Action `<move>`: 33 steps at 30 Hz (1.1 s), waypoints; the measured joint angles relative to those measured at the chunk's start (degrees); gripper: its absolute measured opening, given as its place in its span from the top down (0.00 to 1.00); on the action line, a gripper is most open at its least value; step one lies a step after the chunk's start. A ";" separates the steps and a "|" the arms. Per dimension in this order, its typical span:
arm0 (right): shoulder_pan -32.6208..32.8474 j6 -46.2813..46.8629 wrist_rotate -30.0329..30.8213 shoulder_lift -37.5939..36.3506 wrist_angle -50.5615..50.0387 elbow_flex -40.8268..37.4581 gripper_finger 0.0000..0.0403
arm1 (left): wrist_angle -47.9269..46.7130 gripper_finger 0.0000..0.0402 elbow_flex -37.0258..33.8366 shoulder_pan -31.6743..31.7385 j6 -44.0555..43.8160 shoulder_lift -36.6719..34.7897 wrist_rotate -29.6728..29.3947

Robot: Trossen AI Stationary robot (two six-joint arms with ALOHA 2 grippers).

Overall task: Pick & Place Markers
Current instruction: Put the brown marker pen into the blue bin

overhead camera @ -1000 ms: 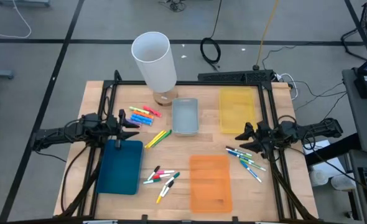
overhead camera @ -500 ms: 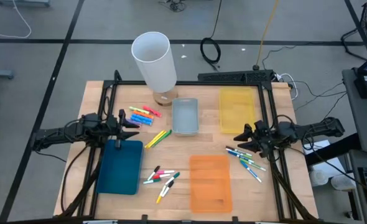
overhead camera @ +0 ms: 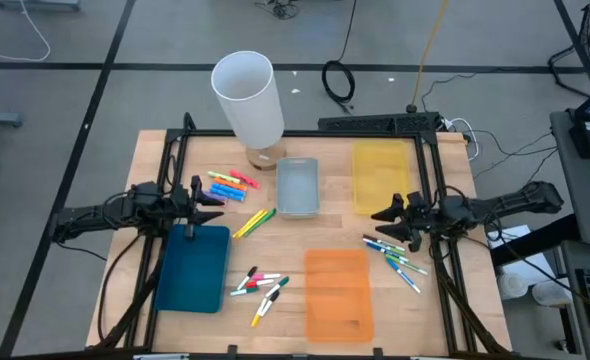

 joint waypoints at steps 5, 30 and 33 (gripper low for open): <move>2.66 -1.58 5.27 14.69 -18.67 14.07 0.50 | -0.01 0.67 -0.02 -0.02 0.02 0.00 -0.02; 4.41 15.91 2.19 47.13 -65.27 25.18 0.51 | 0.20 0.67 -0.02 -0.01 0.02 0.00 -0.39; 4.39 14.26 2.12 47.13 -63.19 24.24 0.51 | 0.10 0.67 -0.02 -0.01 0.02 0.00 -0.39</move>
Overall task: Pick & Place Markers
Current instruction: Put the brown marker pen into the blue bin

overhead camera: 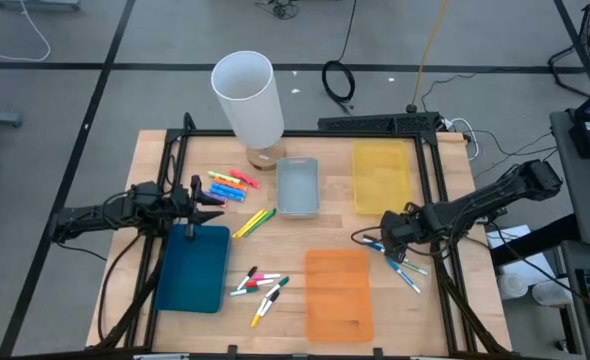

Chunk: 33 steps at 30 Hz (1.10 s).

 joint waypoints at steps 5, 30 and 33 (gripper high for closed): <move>0.07 -0.67 -1.04 0.00 4.87 -1.43 0.51 | -0.03 0.67 0.00 0.01 0.01 0.00 0.00; 0.48 -6.02 0.18 -0.11 12.47 -10.95 0.61 | -0.06 0.67 0.00 0.00 0.01 0.00 0.02; 0.48 -6.23 0.12 -0.07 12.40 -10.95 0.70 | -0.08 0.67 0.00 -0.01 0.01 0.00 0.02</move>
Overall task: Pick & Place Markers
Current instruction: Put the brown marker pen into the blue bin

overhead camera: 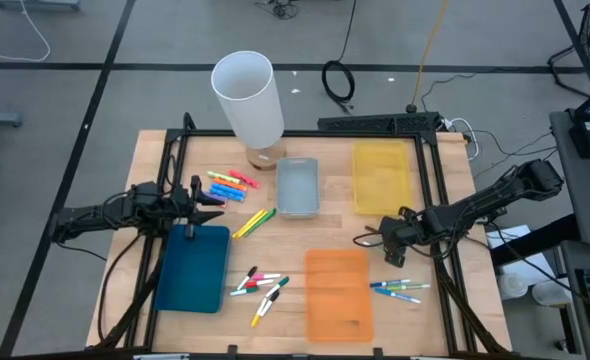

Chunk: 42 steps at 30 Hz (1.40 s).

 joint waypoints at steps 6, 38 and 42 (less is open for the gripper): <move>0.00 0.65 -0.07 0.02 -0.29 -0.04 0.89 | -0.01 0.67 0.00 0.00 0.00 0.00 0.01; 0.00 4.09 -0.07 0.04 -0.27 -0.09 0.97 | 0.00 0.67 0.00 0.00 0.00 0.00 0.02; 0.00 4.09 -0.07 0.04 -0.26 -0.09 0.97 | -0.01 0.67 0.00 0.00 0.00 0.00 0.01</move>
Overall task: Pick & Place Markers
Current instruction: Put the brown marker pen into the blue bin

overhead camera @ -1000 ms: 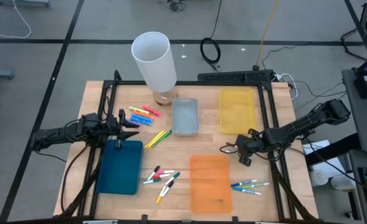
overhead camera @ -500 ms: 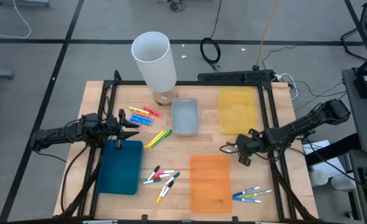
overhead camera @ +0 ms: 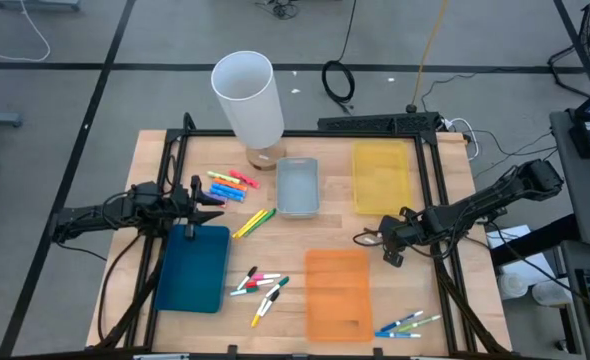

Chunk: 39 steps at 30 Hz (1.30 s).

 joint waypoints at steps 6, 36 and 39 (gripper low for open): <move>0.00 0.00 0.00 0.00 0.00 0.00 0.97 | 0.01 0.67 0.00 0.00 0.00 0.00 0.01; 0.66 -3.15 2.27 -10.12 -6.39 6.16 0.96 | 0.00 0.67 0.00 -0.01 -0.01 0.00 0.03; 0.61 -3.23 3.28 -11.70 -5.85 6.16 0.96 | 0.11 0.67 0.00 -0.01 0.00 -0.02 0.01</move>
